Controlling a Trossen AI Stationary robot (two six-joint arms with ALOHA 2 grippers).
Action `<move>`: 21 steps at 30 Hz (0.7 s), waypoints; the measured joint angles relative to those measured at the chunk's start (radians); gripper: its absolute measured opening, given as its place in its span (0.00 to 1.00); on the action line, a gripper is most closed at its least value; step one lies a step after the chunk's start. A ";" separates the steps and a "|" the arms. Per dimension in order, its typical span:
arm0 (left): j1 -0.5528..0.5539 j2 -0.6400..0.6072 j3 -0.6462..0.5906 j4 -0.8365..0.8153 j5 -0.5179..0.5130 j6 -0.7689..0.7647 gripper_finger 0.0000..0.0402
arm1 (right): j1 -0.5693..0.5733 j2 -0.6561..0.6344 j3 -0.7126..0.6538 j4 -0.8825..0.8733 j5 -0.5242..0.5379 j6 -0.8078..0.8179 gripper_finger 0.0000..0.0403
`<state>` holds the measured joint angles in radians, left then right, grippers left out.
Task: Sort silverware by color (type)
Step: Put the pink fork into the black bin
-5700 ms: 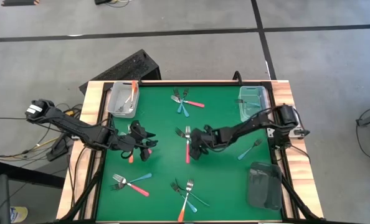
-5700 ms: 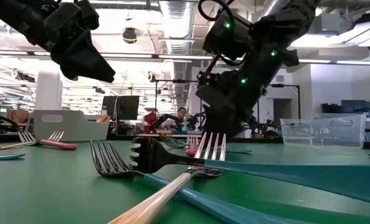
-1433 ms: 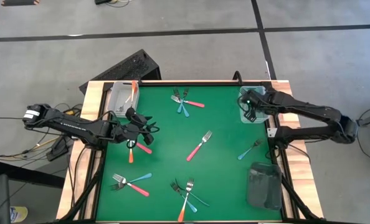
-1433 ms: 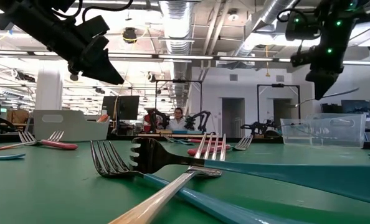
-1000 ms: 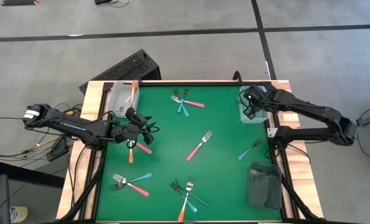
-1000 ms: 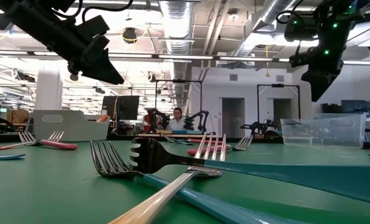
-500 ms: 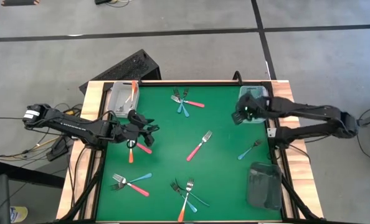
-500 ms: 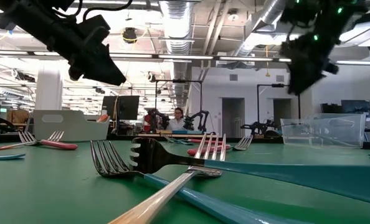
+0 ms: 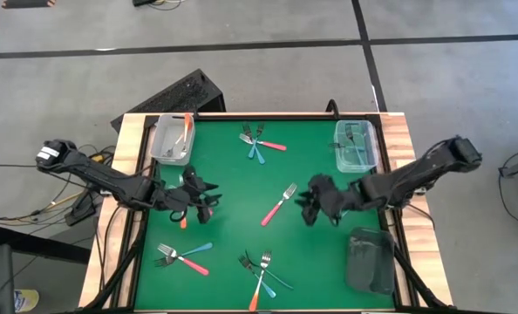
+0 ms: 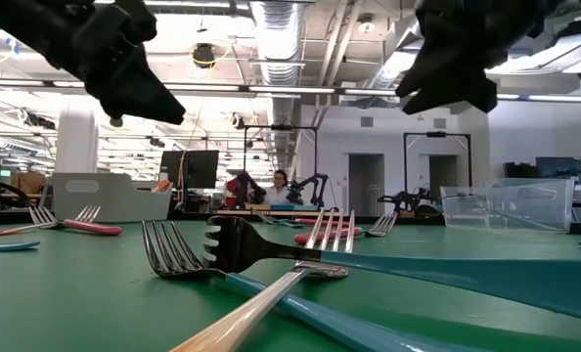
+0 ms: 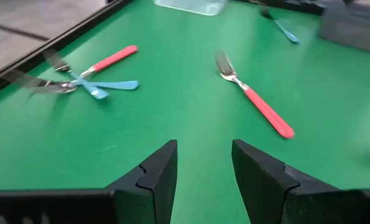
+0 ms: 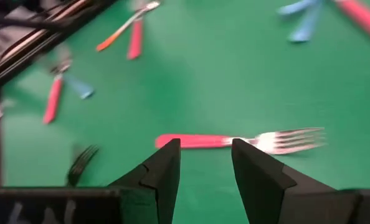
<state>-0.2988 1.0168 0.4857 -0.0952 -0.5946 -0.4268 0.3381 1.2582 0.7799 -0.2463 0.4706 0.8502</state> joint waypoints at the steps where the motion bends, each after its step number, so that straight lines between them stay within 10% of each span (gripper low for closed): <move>1: -0.005 0.000 0.000 0.000 0.007 0.011 0.35 | 0.020 0.025 0.000 0.036 0.000 -0.013 0.42; 10: -0.033 0.000 0.000 -0.004 0.180 0.018 0.35 | 0.084 0.231 0.000 0.316 -0.026 -0.045 0.42; 21: -0.053 0.000 0.000 -0.112 0.137 -0.022 0.35 | 0.087 0.402 0.091 0.415 -0.005 -0.157 0.42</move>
<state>-0.3515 1.0172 0.4858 -0.2069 -0.4576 -0.4489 0.4252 1.6600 0.8713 0.1688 0.4653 0.6935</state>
